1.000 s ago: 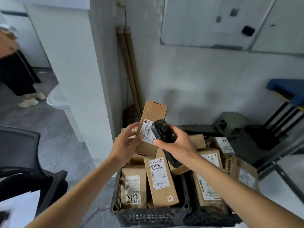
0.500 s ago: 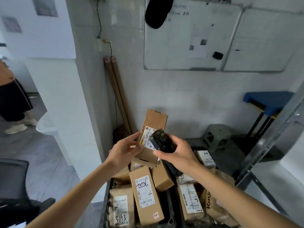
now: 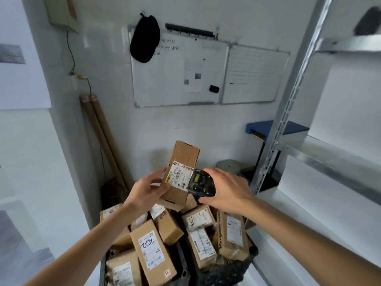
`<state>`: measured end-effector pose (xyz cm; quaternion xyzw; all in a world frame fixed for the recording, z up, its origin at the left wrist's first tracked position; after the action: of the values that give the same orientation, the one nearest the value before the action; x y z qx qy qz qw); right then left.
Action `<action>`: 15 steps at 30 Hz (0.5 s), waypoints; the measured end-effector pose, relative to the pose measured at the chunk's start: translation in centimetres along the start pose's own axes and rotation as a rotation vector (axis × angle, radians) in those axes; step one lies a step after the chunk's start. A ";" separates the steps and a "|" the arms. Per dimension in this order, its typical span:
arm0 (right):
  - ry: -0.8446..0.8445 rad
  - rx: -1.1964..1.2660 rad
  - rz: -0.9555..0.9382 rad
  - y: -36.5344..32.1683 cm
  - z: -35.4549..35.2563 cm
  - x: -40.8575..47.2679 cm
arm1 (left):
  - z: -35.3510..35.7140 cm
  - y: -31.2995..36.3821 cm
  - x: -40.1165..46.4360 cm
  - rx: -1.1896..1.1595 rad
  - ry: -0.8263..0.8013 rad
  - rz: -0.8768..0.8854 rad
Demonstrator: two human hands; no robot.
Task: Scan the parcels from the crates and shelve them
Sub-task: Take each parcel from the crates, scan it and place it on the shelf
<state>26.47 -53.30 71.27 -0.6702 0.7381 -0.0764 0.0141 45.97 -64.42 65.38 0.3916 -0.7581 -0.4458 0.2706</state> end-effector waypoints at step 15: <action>-0.006 -0.181 0.347 6.2 -8.2 -16.9 | 9.8 12.6 -5.6 0.045 -0.218 0.261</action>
<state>21.07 -35.21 77.13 -0.5315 0.8465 -0.0040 -0.0312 37.12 -51.51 71.71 0.2452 -0.8371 -0.4298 0.2334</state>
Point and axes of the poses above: each hand's wrist, its own x-axis towards the middle knuckle, its own z-axis out of the palm, y = z × x, the point moved 7 cm from there along x, towards the middle knuckle, and after that the axes turned 6 degrees about -y, right-handed, at the moved point
